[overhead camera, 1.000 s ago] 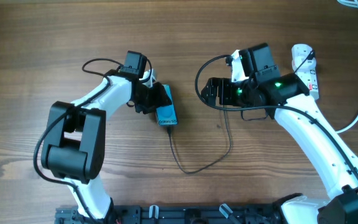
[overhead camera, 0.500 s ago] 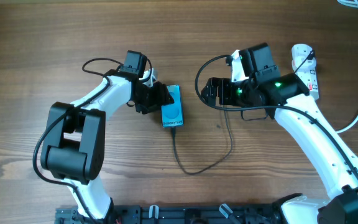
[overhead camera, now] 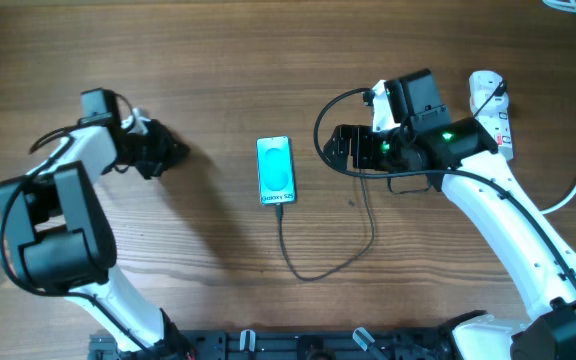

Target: Plug charger to phone and switch on socket

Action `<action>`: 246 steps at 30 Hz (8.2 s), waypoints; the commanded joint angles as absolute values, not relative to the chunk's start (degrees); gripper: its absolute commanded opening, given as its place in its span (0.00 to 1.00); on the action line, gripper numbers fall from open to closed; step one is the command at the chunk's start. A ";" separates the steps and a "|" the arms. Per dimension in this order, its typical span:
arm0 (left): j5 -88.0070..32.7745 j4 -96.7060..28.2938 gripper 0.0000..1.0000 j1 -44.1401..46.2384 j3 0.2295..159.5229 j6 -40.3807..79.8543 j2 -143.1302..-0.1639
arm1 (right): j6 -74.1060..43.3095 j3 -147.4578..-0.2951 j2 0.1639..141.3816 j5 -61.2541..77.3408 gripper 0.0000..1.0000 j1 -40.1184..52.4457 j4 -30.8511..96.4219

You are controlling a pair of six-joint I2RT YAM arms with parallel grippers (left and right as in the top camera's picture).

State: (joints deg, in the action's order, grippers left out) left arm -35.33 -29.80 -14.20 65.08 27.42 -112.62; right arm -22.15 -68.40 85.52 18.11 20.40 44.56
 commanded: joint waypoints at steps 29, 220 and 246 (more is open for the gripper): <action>-39.42 -30.37 1.00 -14.90 64.51 29.26 -113.36 | -35.88 -106.17 106.91 -9.34 1.00 -28.97 75.59; -14.92 -6.90 1.00 8.69 50.09 22.92 -74.67 | 3.03 -80.93 57.63 3.62 1.00 -24.16 -19.09; -14.94 0.54 1.00 -2.28 8.69 22.92 -0.16 | 3.01 -31.42 28.80 3.64 1.00 -24.16 -38.33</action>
State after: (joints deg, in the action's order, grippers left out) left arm -14.83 -1.61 -1.85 11.09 23.22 -3.75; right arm 2.90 -32.93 31.07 3.99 -24.14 -38.09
